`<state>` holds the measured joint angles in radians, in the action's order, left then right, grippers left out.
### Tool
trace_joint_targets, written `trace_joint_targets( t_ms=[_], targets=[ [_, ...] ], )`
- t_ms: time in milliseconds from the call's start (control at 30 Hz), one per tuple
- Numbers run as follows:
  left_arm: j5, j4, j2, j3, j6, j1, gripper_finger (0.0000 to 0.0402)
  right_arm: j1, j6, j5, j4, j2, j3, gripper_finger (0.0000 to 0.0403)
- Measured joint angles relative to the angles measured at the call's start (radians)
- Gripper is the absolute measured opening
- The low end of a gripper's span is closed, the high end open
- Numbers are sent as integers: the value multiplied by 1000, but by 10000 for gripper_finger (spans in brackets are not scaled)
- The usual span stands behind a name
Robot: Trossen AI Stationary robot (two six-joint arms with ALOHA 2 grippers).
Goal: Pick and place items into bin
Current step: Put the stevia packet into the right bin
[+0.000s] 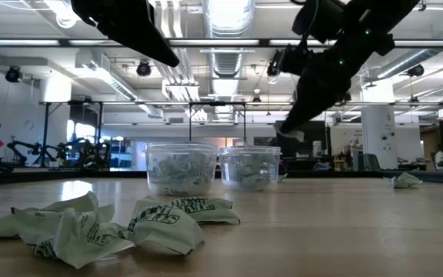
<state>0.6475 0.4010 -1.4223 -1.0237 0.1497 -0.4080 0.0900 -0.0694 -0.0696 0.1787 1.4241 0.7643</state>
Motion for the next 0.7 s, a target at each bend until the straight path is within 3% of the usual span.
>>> trace_joint_targets(
  t_ms=[267, 700],
  targets=[
    [0, 0, 0, 0, 0, 0, 89, -62, 96, 27, -174, 16, 0, 27],
    [0, -2, 0, 2, 0, 0, 89, -66, 100, 26, -226, 17, -10, 29]
  ],
)
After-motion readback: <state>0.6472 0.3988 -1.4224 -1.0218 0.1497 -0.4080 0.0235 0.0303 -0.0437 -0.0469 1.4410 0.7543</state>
